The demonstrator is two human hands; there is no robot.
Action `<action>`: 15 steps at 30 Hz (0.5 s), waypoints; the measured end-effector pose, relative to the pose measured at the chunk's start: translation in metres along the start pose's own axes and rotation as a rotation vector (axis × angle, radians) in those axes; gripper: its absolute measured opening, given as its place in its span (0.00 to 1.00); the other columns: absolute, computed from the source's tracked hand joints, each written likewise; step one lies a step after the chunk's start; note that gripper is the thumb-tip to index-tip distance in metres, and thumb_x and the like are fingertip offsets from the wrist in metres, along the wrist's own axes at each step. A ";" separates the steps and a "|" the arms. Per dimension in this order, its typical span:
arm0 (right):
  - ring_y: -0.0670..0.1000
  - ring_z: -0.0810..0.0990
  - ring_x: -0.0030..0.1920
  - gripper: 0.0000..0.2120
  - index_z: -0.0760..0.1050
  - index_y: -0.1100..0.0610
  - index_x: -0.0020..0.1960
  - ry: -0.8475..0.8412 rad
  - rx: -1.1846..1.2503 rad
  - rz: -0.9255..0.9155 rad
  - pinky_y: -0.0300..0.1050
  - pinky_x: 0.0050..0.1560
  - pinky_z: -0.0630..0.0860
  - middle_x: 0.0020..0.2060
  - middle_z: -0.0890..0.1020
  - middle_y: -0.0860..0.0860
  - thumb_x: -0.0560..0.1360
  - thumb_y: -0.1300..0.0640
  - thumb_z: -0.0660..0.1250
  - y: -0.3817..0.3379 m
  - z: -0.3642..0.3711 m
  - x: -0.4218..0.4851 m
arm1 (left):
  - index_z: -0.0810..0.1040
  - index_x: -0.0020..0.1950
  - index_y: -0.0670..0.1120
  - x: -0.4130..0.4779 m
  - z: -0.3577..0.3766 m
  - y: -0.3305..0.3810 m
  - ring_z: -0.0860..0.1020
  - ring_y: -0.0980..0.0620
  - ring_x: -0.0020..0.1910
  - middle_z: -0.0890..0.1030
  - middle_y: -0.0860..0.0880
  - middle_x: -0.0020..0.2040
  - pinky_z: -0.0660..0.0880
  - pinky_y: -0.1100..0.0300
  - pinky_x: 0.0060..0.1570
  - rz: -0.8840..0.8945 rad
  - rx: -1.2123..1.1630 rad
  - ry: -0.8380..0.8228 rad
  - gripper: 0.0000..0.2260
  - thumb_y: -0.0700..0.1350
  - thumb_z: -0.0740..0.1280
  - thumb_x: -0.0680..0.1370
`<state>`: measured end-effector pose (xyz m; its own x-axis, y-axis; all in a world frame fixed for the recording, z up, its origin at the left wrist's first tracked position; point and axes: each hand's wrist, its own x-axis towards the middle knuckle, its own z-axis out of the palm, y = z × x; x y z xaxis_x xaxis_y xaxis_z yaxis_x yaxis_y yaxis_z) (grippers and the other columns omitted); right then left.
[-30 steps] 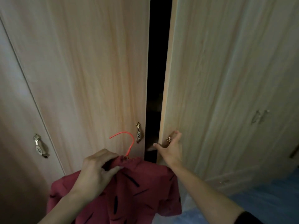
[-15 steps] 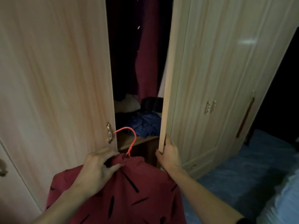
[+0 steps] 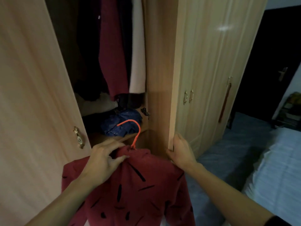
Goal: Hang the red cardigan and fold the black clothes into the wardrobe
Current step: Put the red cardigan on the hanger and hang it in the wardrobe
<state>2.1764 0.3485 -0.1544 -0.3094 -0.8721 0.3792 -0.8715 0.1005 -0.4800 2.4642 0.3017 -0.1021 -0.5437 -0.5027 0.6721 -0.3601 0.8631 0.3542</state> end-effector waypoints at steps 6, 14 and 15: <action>0.59 0.60 0.77 0.58 0.34 0.60 0.79 0.269 -0.195 -0.182 0.52 0.66 0.74 0.80 0.42 0.60 0.68 0.72 0.74 0.040 -0.024 -0.013 | 0.84 0.48 0.48 0.020 0.036 0.011 0.81 0.55 0.47 0.83 0.53 0.45 0.76 0.54 0.49 -0.016 -0.007 -0.003 0.18 0.60 0.70 0.69; 0.58 0.46 0.80 0.47 0.41 0.65 0.79 0.269 -0.362 0.001 0.55 0.77 0.57 0.79 0.41 0.61 0.73 0.61 0.69 0.076 -0.050 0.007 | 0.85 0.49 0.49 0.046 0.055 0.024 0.79 0.62 0.44 0.81 0.58 0.43 0.73 0.67 0.46 -0.023 -0.041 -0.001 0.14 0.54 0.75 0.67; 0.58 0.46 0.80 0.46 0.41 0.65 0.79 0.257 -0.365 0.022 0.55 0.77 0.57 0.79 0.41 0.61 0.73 0.59 0.69 0.080 -0.055 0.011 | 0.85 0.50 0.49 0.048 0.056 0.025 0.79 0.61 0.44 0.81 0.58 0.43 0.74 0.65 0.45 -0.021 -0.039 -0.001 0.14 0.54 0.75 0.67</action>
<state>2.0823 0.3733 -0.1449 -0.3733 -0.7253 0.5784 -0.9268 0.3197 -0.1972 2.3863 0.2965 -0.0971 -0.5370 -0.5209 0.6635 -0.3419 0.8535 0.3933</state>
